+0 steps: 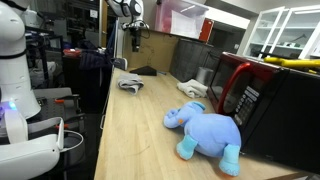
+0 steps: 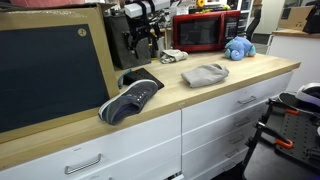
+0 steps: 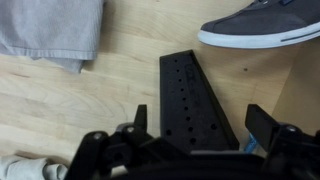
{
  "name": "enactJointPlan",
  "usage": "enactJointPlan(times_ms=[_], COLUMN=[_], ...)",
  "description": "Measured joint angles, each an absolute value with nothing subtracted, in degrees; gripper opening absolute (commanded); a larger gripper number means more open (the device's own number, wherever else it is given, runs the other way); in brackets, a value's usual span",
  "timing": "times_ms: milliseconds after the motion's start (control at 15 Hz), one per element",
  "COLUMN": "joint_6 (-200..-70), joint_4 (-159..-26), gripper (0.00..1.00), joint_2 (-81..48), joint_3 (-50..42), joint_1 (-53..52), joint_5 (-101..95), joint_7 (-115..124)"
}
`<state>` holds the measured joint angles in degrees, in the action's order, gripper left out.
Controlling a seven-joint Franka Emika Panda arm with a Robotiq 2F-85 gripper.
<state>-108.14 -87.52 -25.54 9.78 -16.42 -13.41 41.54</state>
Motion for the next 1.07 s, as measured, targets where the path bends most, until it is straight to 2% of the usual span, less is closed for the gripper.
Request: enactJointPlan(times_ms=[600,1067], joint_6=[-100.9,-99.6], joint_4=[-85.5,-86.1], gripper=[1.00,1.00], joint_2=[-25.5,-25.3], joint_3=[3.3,2.7], joint_1=[-13.6,-12.6], joint_5=[-13.4,-12.7], joint_7=[31.2,30.4])
